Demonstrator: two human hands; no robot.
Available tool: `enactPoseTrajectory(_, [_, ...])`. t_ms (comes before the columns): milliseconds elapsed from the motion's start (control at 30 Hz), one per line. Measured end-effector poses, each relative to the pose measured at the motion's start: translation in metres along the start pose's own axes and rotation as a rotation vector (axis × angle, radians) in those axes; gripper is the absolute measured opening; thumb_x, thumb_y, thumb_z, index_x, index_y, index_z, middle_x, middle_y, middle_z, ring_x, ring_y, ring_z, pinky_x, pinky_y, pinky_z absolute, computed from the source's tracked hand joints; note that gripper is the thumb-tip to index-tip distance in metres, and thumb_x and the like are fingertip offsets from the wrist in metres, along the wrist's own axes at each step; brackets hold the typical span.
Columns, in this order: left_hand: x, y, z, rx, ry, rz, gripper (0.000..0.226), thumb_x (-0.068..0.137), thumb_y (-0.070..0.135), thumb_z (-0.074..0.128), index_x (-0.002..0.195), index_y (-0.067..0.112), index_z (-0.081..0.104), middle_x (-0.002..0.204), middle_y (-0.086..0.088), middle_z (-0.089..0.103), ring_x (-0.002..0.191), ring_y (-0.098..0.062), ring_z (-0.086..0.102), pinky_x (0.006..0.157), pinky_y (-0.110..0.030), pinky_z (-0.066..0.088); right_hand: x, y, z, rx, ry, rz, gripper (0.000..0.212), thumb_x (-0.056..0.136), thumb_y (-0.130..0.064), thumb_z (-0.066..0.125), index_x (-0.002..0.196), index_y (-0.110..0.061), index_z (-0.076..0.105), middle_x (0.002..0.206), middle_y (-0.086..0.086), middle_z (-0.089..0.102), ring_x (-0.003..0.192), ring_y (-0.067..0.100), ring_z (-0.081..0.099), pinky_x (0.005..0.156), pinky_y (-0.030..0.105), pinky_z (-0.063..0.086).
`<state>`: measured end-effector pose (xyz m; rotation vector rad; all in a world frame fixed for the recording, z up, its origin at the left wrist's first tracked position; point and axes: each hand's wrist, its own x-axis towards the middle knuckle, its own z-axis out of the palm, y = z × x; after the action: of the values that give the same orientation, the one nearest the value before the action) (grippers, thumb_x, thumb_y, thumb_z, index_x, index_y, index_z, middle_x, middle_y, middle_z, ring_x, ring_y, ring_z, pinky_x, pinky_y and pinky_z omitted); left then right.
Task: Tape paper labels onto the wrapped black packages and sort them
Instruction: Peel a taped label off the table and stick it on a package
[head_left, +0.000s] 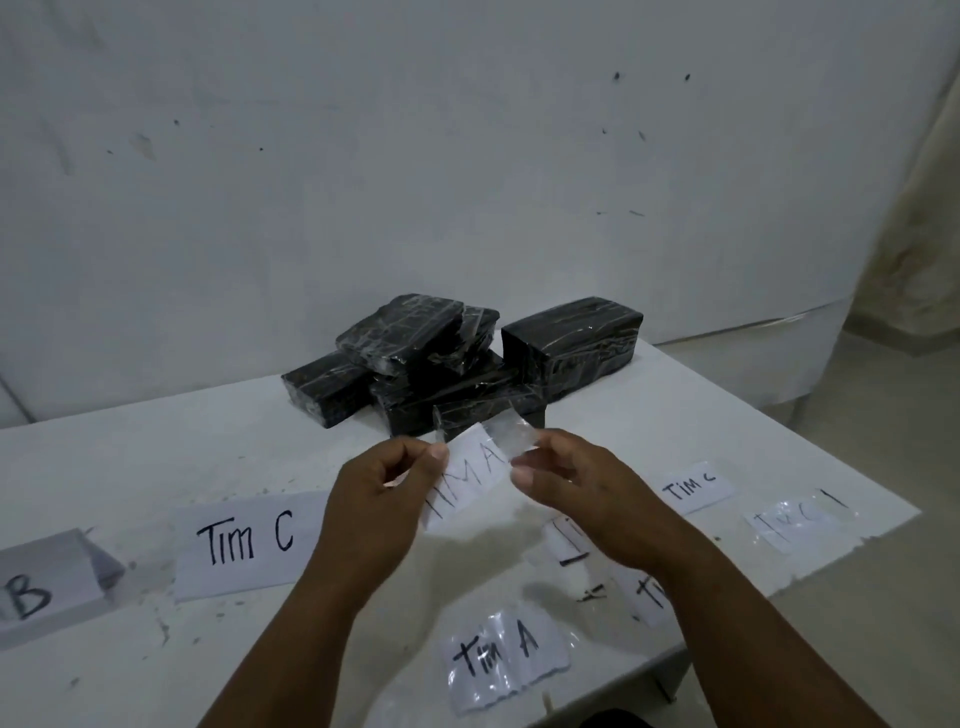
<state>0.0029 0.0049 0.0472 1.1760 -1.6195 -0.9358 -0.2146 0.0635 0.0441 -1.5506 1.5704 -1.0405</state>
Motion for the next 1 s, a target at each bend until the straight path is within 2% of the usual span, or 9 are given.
enactPoseTrajectory(67, [0.005, 0.008, 0.001, 0.024, -0.015, 0.057, 0.022, 0.097, 0.036, 0.065, 0.081, 0.025, 0.076, 0.080, 0.015, 0.073, 0.073, 0.002, 0.064, 0.060, -0.008, 0.046, 0.007, -0.013, 0.004, 0.068, 0.105, -0.004, 0.050, 0.076, -0.072, 0.068, 0.109, -0.034, 0.068, 0.104, -0.010, 0.074, 0.097, 0.005, 0.071, 0.090, 0.034, 0.056])
enactPoseTrajectory(167, [0.014, 0.017, 0.004, 0.044, -0.002, 0.100, 0.017, 0.095, 0.036, 0.066, 0.082, 0.028, 0.075, 0.084, 0.020, 0.072, 0.081, 0.002, 0.064, 0.063, -0.003, 0.044, 0.017, -0.025, 0.008, 0.189, 0.228, 0.000, 0.023, 0.088, -0.043, 0.075, 0.096, -0.021, 0.072, 0.090, -0.002, 0.077, 0.080, 0.012, 0.076, 0.082, 0.038, 0.059])
enactPoseTrajectory(233, [0.020, 0.020, 0.005, 0.030, 0.035, 0.084, 0.012, 0.092, 0.037, 0.070, 0.086, 0.030, 0.075, 0.085, 0.020, 0.072, 0.082, 0.003, 0.064, 0.062, -0.008, 0.047, 0.022, -0.030, 0.007, 0.242, 0.288, 0.002, 0.015, 0.091, -0.032, 0.075, 0.092, -0.017, 0.072, 0.084, -0.001, 0.077, 0.075, 0.013, 0.075, 0.079, 0.039, 0.062])
enactPoseTrajectory(300, [0.026, 0.022, 0.004, -0.020, 0.101, 0.053, 0.009, 0.088, 0.038, 0.075, 0.091, 0.030, 0.074, 0.084, 0.007, 0.073, 0.079, -0.005, 0.066, 0.066, -0.020, 0.052, 0.027, -0.033, 0.007, 0.262, 0.340, -0.011, 0.012, 0.092, -0.029, 0.074, 0.091, -0.018, 0.072, 0.079, 0.000, 0.076, 0.073, 0.014, 0.074, 0.077, 0.037, 0.062])
enactPoseTrajectory(400, [0.033, 0.025, 0.003, -0.165, 0.180, -0.023, 0.021, 0.085, 0.034, 0.081, 0.103, 0.028, 0.070, 0.086, -0.004, 0.074, 0.076, -0.018, 0.070, 0.068, -0.028, 0.053, 0.033, -0.036, 0.004, 0.264, 0.419, -0.048, 0.010, 0.092, -0.030, 0.074, 0.091, -0.020, 0.071, 0.079, 0.001, 0.075, 0.072, 0.012, 0.072, 0.075, 0.032, 0.062])
enactPoseTrajectory(600, [0.050, 0.013, 0.013, -0.370, 0.295, -0.165, 0.019, 0.093, 0.022, 0.073, 0.111, 0.024, 0.066, 0.098, -0.002, 0.073, 0.094, -0.019, 0.071, 0.085, -0.036, 0.059, 0.047, -0.034, -0.006, 0.260, 0.564, -0.100, 0.009, 0.094, -0.029, 0.070, 0.090, -0.021, 0.068, 0.080, -0.002, 0.073, 0.075, 0.015, 0.072, 0.077, 0.040, 0.063])
enactPoseTrajectory(767, [0.063, -0.004, 0.033, -0.001, 0.223, -0.010, 0.021, 0.100, 0.009, 0.060, 0.113, 0.025, 0.065, 0.106, 0.010, 0.068, 0.101, -0.008, 0.065, 0.074, -0.007, 0.045, 0.059, -0.033, -0.020, 0.490, 0.660, -0.064, 0.008, 0.098, -0.022, 0.066, 0.097, -0.014, 0.066, 0.088, 0.003, 0.075, 0.079, 0.022, 0.074, 0.074, 0.039, 0.065])
enactPoseTrajectory(900, [0.081, -0.021, 0.050, 0.418, -0.004, 0.178, 0.043, 0.098, 0.021, 0.065, 0.139, 0.020, 0.054, 0.141, 0.001, 0.054, 0.129, -0.014, 0.050, 0.106, -0.027, 0.042, 0.069, -0.029, -0.026, 0.649, 0.688, -0.032, 0.013, 0.098, -0.019, 0.067, 0.104, -0.007, 0.067, 0.096, 0.014, 0.074, 0.075, 0.019, 0.071, 0.072, 0.037, 0.064])
enactPoseTrajectory(1000, [0.094, -0.026, 0.062, 0.672, -0.138, 0.192, 0.066, 0.095, 0.037, 0.065, 0.154, 0.018, 0.040, 0.163, -0.001, 0.029, 0.151, -0.019, 0.022, 0.123, -0.037, 0.021, 0.074, -0.024, -0.024, 0.706, 0.686, -0.003, 0.013, 0.098, -0.018, 0.066, 0.104, -0.008, 0.068, 0.096, 0.013, 0.074, 0.074, 0.016, 0.070, 0.072, 0.036, 0.064])
